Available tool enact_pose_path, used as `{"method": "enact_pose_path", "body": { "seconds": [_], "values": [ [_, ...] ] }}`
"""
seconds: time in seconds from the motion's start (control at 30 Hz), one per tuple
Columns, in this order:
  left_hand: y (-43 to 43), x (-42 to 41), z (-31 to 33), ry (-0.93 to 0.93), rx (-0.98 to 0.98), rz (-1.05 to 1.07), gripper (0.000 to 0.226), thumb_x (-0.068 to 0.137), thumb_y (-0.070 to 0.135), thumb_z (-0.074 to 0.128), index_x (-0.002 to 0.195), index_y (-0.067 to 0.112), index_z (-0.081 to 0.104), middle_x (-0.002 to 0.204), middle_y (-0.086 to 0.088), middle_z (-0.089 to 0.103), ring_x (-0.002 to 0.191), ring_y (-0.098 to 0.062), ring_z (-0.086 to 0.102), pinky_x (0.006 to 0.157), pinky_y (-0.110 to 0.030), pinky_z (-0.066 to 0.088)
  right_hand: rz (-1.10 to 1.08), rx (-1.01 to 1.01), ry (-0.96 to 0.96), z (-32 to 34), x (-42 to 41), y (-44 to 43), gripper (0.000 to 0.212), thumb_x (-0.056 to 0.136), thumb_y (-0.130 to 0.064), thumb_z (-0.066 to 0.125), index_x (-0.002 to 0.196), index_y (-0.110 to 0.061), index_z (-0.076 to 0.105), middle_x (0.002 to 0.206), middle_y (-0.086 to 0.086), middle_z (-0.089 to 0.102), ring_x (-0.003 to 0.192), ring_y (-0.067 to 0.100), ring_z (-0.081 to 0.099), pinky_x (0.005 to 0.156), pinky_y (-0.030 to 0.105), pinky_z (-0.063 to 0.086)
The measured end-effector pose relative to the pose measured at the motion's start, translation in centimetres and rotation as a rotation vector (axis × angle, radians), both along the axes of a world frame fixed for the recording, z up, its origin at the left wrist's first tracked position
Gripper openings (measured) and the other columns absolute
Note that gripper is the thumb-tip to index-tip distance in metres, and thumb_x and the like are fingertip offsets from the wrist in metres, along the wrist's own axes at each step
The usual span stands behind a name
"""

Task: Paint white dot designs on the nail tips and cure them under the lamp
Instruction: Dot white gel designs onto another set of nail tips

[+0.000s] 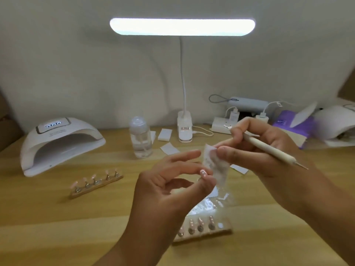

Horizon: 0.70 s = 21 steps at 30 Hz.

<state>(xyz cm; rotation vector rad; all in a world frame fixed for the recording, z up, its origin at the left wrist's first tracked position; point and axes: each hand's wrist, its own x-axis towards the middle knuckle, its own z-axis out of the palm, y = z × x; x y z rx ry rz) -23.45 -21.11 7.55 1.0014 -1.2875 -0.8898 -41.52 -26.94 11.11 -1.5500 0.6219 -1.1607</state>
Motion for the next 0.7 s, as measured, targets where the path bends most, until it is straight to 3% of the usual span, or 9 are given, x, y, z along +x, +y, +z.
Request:
{"method": "enact_pose_path", "body": {
  "seconds": [0.07,0.17,0.3,0.5,0.57,0.6,0.67,0.7],
  "values": [
    [0.0,-1.0,0.2,-0.021,0.023,-0.034,0.021,0.061,0.037,0.081,0.078,0.024,0.081,0.108,0.009,0.074,0.090,-0.022,0.074,0.081,-0.047,0.060,0.005,0.052,-0.045,-0.3,-1.1,0.4,0.026,0.071,-0.009,0.081,0.080,-0.019,0.058,0.083,0.013,0.073,0.080,0.022,0.072,0.070,0.020,0.054],
    [0.1,-2.5,0.4,-0.032,0.064,-0.058,0.022,0.063,0.040,0.081,0.080,0.025,0.080,0.086,-0.003,0.077,0.075,-0.027,0.070,0.073,-0.058,0.056,0.001,0.126,-0.112,-1.0,-2.4,0.6,0.030,0.070,-0.004,0.081,0.082,-0.017,0.057,0.085,0.013,0.073,0.077,0.020,0.070,0.070,0.021,0.055],
    [0.1,-3.5,0.3,0.000,0.084,-0.118,0.020,0.067,0.038,0.080,0.082,0.025,0.080,0.081,-0.011,0.076,0.075,-0.016,0.069,0.074,-0.032,0.057,-0.023,0.140,-0.114,-2.2,-3.5,0.7,0.030,0.064,-0.013,0.079,0.085,-0.018,0.057,0.091,0.012,0.073,0.082,0.019,0.069,0.072,0.023,0.055],
    [0.4,-3.5,-0.4,0.029,0.167,-0.145,0.028,0.057,0.040,0.083,0.079,0.022,0.080,0.078,-0.012,0.076,0.071,-0.021,0.070,0.067,-0.034,0.054,-0.059,-0.041,0.018,-4.4,-4.5,1.0,0.026,0.079,-0.022,0.075,0.098,-0.021,0.056,0.113,0.008,0.073,0.108,0.021,0.068,0.086,0.027,0.054],
    [0.6,-3.4,-0.3,0.001,0.170,-0.146,0.030,0.056,0.041,0.083,0.078,0.021,0.081,0.079,-0.014,0.076,0.071,-0.023,0.070,0.066,-0.031,0.056,-0.142,-0.169,0.150,-4.6,-5.2,0.9,0.013,0.093,-0.037,0.063,0.099,-0.026,0.060,0.107,0.000,0.075,0.107,0.012,0.068,0.086,0.017,0.051],
    [0.6,-3.2,-0.3,-0.013,0.166,-0.147,0.029,0.056,0.041,0.083,0.078,0.022,0.081,0.080,-0.015,0.076,0.072,-0.024,0.070,0.067,-0.031,0.057,-0.221,-0.251,0.278,-4.9,-5.8,0.7,0.019,0.097,-0.047,0.051,0.100,-0.032,0.062,0.103,-0.006,0.075,0.103,0.006,0.068,0.082,0.014,0.050],
    [0.9,-2.8,-0.2,-0.037,0.159,-0.137,0.028,0.055,0.040,0.084,0.076,0.022,0.081,0.081,-0.017,0.075,0.071,-0.024,0.071,0.066,-0.030,0.058,-0.408,-0.527,0.702,-5.9,-7.3,-0.3,0.034,0.098,-0.060,0.034,0.107,-0.039,0.059,0.097,-0.019,0.068,0.095,-0.001,0.058,0.077,0.020,0.044],
    [1.1,-2.7,-0.2,-0.050,0.156,-0.129,0.028,0.054,0.040,0.084,0.075,0.022,0.080,0.080,-0.018,0.074,0.070,-0.024,0.070,0.065,-0.028,0.058,-0.490,-0.679,0.908,-6.5,-7.9,-0.9,0.036,0.099,-0.057,0.036,0.111,-0.034,0.060,0.097,-0.021,0.060,0.091,0.001,0.052,0.076,0.023,0.037]
  ]
}}
